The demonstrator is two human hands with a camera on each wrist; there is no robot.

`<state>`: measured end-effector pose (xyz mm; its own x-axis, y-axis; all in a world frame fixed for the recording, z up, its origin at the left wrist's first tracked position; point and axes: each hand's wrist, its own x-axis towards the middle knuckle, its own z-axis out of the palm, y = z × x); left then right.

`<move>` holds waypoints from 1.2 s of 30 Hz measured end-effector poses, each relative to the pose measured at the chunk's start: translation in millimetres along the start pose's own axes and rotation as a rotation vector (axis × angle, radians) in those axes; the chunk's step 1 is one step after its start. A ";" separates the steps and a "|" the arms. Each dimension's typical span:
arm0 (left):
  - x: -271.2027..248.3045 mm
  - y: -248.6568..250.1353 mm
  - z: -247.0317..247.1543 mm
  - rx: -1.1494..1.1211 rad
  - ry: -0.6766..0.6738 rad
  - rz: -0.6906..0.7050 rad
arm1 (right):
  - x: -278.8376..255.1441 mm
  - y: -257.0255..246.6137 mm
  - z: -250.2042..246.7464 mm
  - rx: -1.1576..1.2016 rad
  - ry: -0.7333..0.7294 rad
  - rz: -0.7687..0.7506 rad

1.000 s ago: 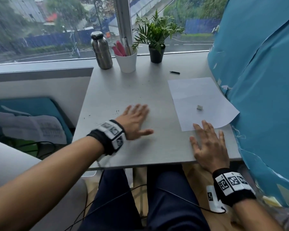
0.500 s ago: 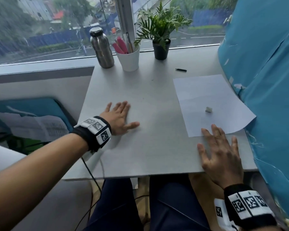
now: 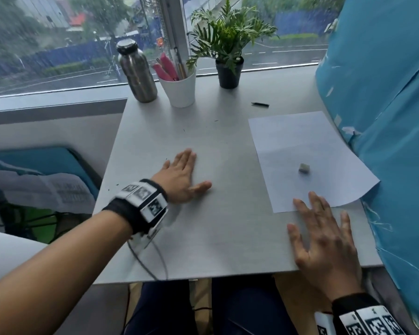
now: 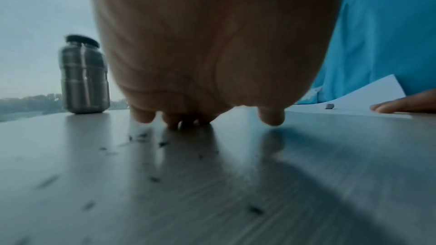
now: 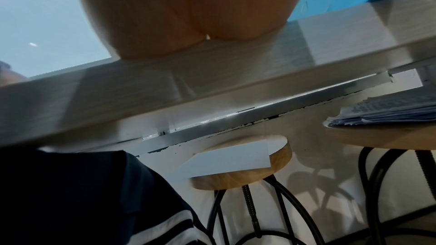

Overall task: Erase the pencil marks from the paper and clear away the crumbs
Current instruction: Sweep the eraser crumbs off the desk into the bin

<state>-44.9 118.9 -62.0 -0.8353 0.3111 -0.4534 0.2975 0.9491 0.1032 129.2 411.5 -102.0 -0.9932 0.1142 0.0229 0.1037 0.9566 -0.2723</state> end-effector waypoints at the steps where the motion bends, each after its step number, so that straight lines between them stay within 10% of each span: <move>1: -5.7 -0.7 -1.0 0.048 -0.023 -0.067 | 0.0 -0.4 -0.3 0.004 -0.001 0.004; 4: -1.5 21.7 -16.4 0.122 0.031 -0.168 | 0.5 -0.4 -1.0 -0.003 -0.020 0.008; 11: 62.0 79.4 -27.1 0.055 -0.006 0.264 | 0.0 -1.2 -4.1 -0.021 -0.052 0.009; 21: 12.7 25.4 -28.0 0.178 -0.014 -0.239 | 1.0 -1.2 -1.4 -0.016 -0.020 0.020; 27: 107.4 71.6 -67.9 0.096 0.078 0.155 | 1.9 -2.0 -1.6 -0.010 0.003 0.027; 36: 122.5 25.7 -47.4 -0.063 0.072 -0.015 | 0.7 -1.3 0.3 -0.015 0.022 0.014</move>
<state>-161.5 183.7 -72.9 -0.8712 0.2978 -0.3902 0.2573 0.9540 0.1536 128.3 410.3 -101.9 -0.9903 0.1329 0.0403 0.1182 0.9588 -0.2582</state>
